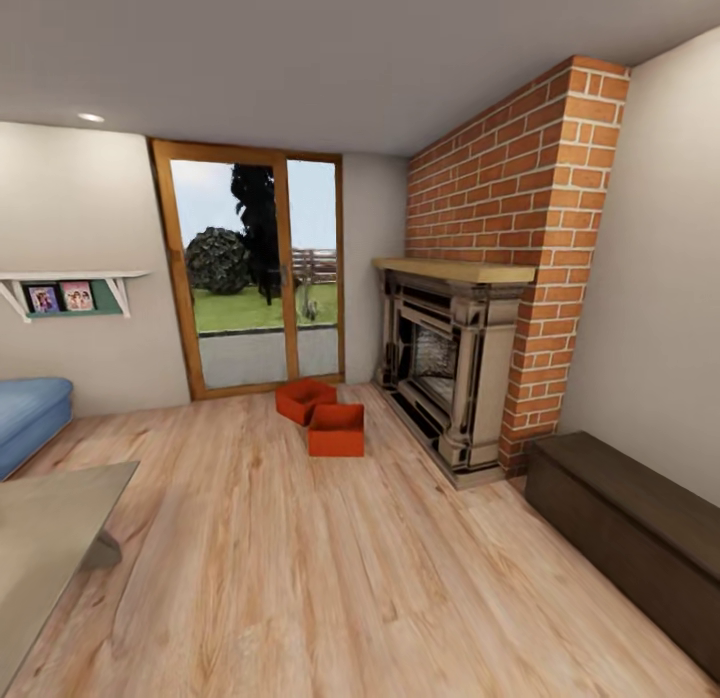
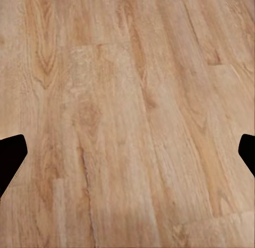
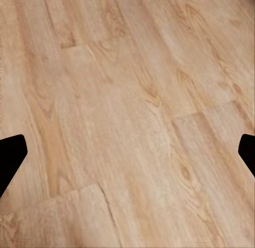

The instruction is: Move the two storage containers from the living room to the garage. In the garage, place one container on the floor and stack the other container on top of it (either order is fine).

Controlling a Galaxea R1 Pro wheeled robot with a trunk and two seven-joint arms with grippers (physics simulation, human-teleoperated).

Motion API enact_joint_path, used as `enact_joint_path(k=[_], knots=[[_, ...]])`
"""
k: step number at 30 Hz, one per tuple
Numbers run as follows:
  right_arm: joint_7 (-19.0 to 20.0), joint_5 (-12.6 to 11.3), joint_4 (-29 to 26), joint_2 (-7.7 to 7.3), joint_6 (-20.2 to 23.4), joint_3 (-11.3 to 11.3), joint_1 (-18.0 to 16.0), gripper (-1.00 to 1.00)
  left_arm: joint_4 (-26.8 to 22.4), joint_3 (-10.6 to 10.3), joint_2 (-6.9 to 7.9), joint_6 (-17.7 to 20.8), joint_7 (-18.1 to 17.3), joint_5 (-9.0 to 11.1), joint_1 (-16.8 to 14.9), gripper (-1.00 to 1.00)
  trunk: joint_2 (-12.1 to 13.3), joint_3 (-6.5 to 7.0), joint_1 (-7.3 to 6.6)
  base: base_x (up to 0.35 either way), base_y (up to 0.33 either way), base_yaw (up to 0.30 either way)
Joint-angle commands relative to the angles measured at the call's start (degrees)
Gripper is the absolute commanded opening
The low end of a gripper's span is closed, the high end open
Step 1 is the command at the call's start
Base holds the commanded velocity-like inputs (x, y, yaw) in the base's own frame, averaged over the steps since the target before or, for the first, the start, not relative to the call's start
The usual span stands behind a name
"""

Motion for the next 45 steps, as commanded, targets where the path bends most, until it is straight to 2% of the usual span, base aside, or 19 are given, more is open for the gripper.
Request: enact_joint_path(k=[1, 30, 45], knots=[[-0.43, -0.45, -0.09, -0.08, -0.08, 0.46, 0.02, 1.00, 0.26, -0.36, -0.03, -0.35, -0.01, 0.39, -0.11, 1.00, -0.05, -0.06, 0.05, 0.321, 0.112, 0.000], [-0.42, -0.45, -0.09, -0.08, -0.08, 0.46, 0.02, 1.00, 0.29, -0.36, -0.03, -0.35, -0.01, 0.39, -0.11, 1.00, -0.05, -0.06, 0.05, 0.312, 0.167, -0.029], [-0.43, -0.45, -0.09, -0.08, -0.08, 0.46, 0.02, 1.00, 0.25, -0.41, -0.03, -0.35, -0.01, 0.39, -0.11, 1.00, -0.05, -0.06, 0.05, 0.322, 0.006, 0.000]])
